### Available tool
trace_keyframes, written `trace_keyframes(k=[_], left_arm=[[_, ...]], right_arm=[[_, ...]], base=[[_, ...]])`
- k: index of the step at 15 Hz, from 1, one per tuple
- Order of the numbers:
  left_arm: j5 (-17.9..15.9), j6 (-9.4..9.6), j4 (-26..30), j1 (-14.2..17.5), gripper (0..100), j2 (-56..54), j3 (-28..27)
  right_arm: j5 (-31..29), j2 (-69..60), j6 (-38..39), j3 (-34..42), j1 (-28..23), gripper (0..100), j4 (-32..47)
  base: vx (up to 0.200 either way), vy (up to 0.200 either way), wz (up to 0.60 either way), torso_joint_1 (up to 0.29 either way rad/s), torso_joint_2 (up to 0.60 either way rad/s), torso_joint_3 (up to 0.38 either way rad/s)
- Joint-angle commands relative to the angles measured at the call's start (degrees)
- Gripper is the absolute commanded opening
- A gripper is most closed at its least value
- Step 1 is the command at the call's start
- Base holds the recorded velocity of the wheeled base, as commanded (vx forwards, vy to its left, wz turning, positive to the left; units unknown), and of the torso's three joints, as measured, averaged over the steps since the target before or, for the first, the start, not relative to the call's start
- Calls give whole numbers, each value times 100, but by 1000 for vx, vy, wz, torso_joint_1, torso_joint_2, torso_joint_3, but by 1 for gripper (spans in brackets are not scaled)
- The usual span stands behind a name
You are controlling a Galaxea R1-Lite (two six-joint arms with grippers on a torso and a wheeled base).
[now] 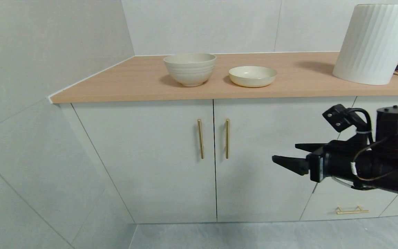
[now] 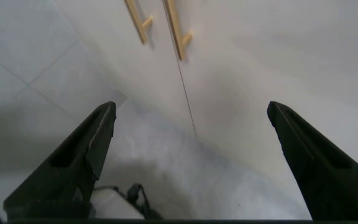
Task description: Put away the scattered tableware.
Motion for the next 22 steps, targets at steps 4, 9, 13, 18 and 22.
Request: trace_keyframes(k=[4,9,13,18,22], left_arm=[[2,-2,-1,2,100,2,0],[2,7,-1,2,100,2,0],[2,7,-1,2,100,2,0],[2,7,-10,2,100,2,0],[2,7,-10,2,100,2,0]], right_arm=[[10,1561,246,-1365,393,100,-47],[10,2141,597,-2077,647,100,-56],[19,2440,1125,-2473,691,100,-56],[10,2669,1423,-2701,788,100,-205],[-7,3038,1538,-2701,911,100,-856]], base=[[0,0,0,0,0,0],[0,0,0,0,0,0],[0,0,0,0,0,0],[0,0,0,0,0,0],[0,0,0,0,0,0]])
